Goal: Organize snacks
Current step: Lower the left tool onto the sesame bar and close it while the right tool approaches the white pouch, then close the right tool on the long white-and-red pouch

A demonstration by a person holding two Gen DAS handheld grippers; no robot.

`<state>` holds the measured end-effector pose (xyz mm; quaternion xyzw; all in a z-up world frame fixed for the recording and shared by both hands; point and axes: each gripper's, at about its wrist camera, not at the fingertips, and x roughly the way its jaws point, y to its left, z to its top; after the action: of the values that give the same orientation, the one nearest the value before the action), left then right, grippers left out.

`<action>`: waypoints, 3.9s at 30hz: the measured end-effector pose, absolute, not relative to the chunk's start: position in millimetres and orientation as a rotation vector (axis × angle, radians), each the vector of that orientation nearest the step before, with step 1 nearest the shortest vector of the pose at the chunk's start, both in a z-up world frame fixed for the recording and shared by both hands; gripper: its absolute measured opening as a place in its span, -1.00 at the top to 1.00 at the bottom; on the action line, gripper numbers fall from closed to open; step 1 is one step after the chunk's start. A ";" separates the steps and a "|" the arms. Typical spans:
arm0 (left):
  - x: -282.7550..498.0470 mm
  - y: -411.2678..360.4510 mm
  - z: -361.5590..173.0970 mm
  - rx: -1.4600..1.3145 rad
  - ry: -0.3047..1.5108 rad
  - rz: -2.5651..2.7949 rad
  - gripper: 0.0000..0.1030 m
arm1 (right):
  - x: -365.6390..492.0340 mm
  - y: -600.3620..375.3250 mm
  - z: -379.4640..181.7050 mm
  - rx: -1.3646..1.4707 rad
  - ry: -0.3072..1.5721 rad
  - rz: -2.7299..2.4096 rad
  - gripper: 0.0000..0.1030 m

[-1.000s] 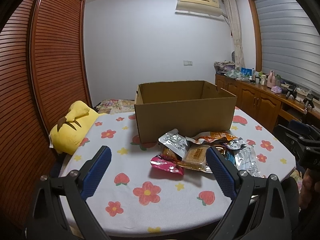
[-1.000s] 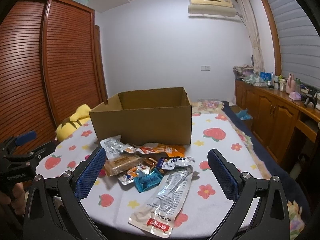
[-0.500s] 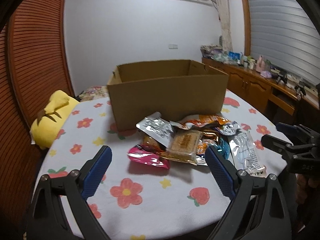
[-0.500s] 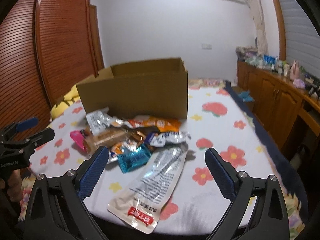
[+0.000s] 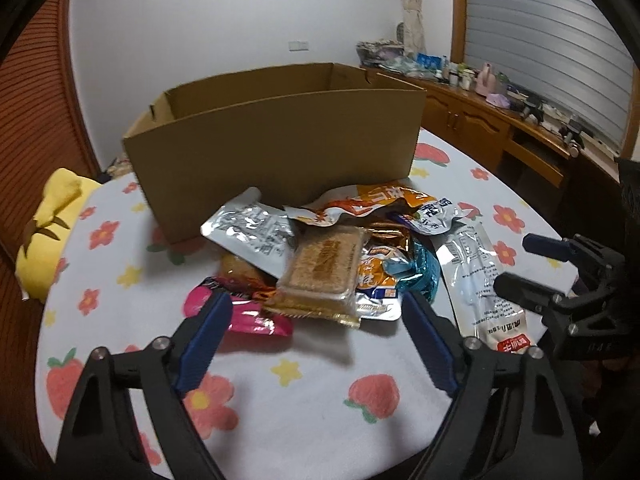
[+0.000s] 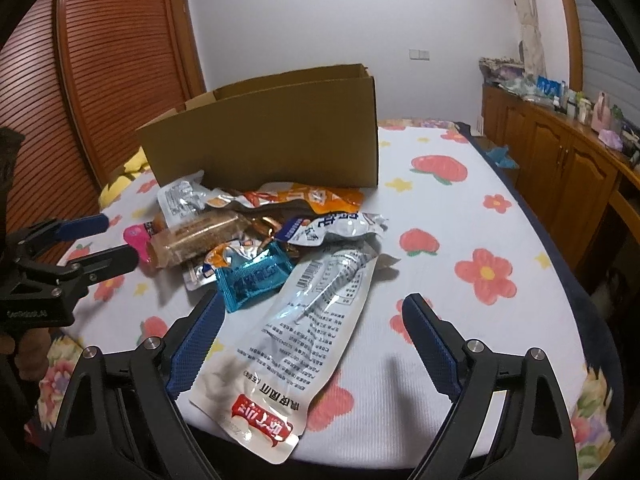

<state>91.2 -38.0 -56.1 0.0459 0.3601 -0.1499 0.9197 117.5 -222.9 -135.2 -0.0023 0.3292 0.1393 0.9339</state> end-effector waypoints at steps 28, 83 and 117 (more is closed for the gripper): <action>162.2 -53.6 -79.5 0.143 0.941 -0.412 -0.19 | 130.5 -210.4 -150.3 -0.036 0.727 0.322 -0.71; 84.7 -18.2 -63.4 0.017 0.788 -0.379 0.14 | 170.6 -235.8 -151.3 -0.191 0.889 0.346 0.19; 81.8 -15.8 -58.5 0.009 0.771 -0.368 0.13 | 154.4 -210.4 -101.6 -0.304 0.744 0.360 1.00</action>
<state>81.8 -15.8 -58.5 0.0045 0.3741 -0.1785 0.9100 154.4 -210.4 -101.6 -0.1472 0.3601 0.1743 0.9046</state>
